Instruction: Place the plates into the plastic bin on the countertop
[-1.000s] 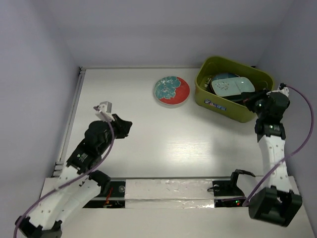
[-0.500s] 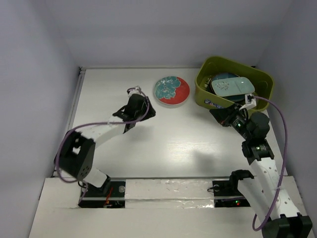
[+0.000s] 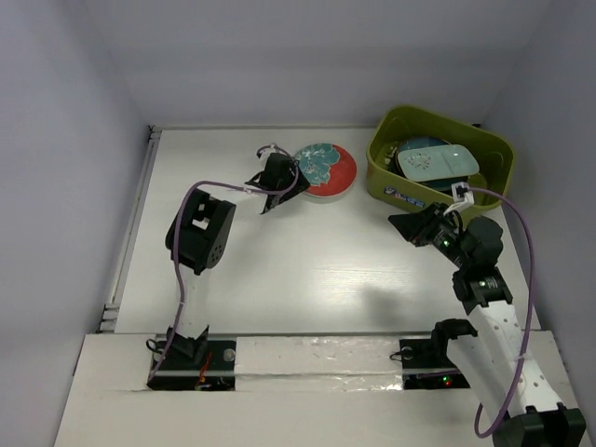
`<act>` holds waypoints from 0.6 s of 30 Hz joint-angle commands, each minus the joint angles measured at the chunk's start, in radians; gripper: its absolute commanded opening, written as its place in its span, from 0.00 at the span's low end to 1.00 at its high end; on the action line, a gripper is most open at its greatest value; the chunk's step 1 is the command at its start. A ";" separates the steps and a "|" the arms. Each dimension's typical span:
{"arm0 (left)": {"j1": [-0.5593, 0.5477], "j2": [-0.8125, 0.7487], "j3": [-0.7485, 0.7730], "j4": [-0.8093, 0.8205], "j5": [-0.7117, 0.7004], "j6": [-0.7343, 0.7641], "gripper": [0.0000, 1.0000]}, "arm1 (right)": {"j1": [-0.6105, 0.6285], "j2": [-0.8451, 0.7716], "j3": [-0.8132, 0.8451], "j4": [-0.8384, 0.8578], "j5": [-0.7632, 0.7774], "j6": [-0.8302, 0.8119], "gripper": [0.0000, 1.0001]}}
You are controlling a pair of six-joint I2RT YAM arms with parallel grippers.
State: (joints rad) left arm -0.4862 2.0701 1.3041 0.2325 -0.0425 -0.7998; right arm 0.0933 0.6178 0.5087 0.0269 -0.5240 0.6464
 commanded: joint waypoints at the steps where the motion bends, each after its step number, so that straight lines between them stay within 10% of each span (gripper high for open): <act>1: 0.023 0.021 0.034 0.066 0.029 -0.071 0.60 | 0.010 0.017 -0.004 0.079 -0.036 -0.021 0.28; 12: 0.032 0.085 -0.037 0.246 0.062 -0.263 0.47 | 0.010 0.062 0.001 0.110 -0.034 0.001 0.28; 18: 0.041 0.079 -0.051 0.284 0.006 -0.305 0.00 | 0.010 0.088 0.017 0.120 -0.039 0.036 0.28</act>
State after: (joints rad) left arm -0.4492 2.1624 1.2766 0.4706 -0.0048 -1.0847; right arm 0.0933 0.7029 0.5060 0.0856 -0.5503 0.6701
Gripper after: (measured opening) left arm 0.062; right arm 0.281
